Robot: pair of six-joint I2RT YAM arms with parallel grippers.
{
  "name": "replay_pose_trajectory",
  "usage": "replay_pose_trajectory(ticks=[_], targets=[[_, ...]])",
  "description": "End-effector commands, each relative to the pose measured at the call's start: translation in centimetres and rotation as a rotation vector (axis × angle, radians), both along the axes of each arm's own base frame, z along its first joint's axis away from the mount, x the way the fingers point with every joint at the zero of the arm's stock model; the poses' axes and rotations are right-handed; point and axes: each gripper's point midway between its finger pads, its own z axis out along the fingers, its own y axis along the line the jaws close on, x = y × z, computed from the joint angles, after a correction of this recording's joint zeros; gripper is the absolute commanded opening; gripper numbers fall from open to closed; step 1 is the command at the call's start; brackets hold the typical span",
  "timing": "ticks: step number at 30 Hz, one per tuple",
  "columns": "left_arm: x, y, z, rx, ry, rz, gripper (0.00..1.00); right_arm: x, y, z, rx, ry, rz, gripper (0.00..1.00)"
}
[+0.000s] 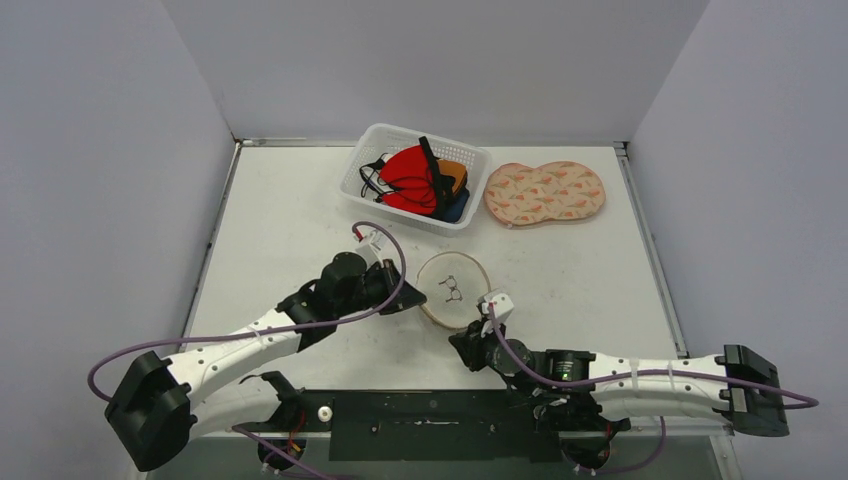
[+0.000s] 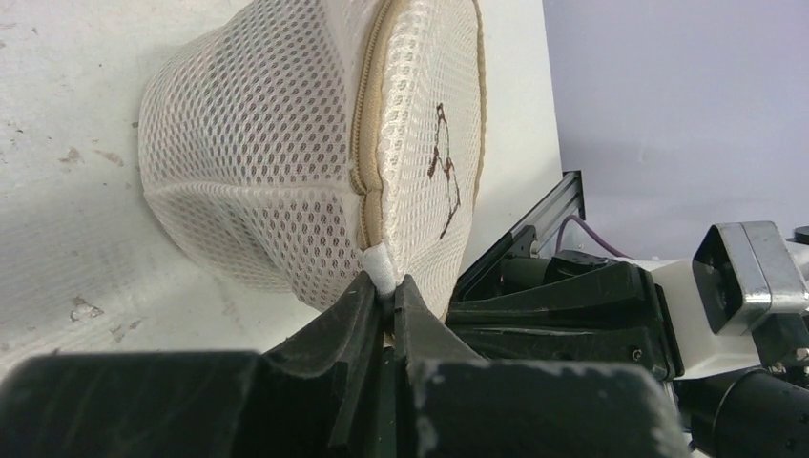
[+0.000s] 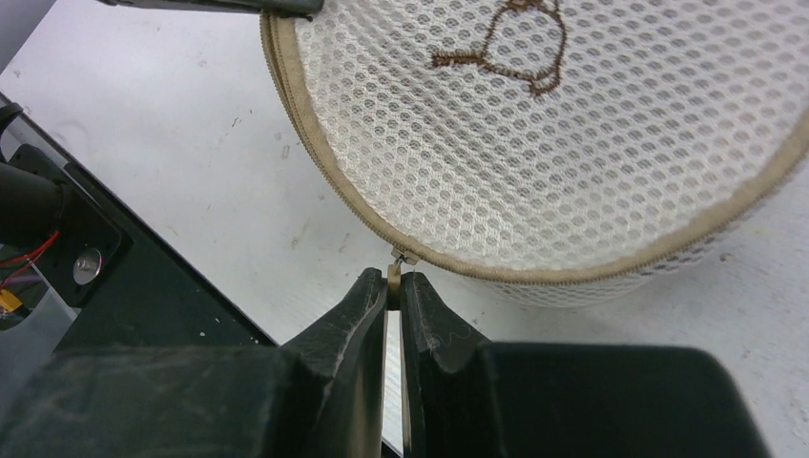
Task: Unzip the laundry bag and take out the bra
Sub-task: Unzip the laundry bag at the center of the board.
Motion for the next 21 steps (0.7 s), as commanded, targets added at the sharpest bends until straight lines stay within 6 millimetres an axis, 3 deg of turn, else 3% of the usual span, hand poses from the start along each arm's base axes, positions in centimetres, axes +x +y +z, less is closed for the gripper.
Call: replay_pose_trajectory(ticks=[1,3,7,10,15,21], targets=[[0.2,-0.8,1.4,-0.011,-0.044,-0.057,0.00,-0.3,3.1,2.9,0.120,-0.020,0.052,0.05],[0.1,-0.7,1.5,-0.030,-0.042,-0.052,0.09,-0.5,3.5,2.9,0.121,-0.017,0.063,0.05],[-0.5,0.2,1.9,-0.048,-0.040,-0.021,0.49,-0.6,4.0,3.0,0.131,-0.013,0.072,0.05],[-1.2,1.5,1.8,-0.041,-0.025,0.015,0.65,-0.7,4.3,3.4,0.142,-0.015,0.077,0.05],[-3.3,3.2,0.8,-0.027,0.040,0.076,0.73,-0.9,5.1,4.0,0.153,-0.017,0.094,0.05],[-6.3,2.3,0.3,-0.066,0.081,0.100,0.75,-1.0,6.1,4.6,0.151,-0.027,0.120,0.05]])
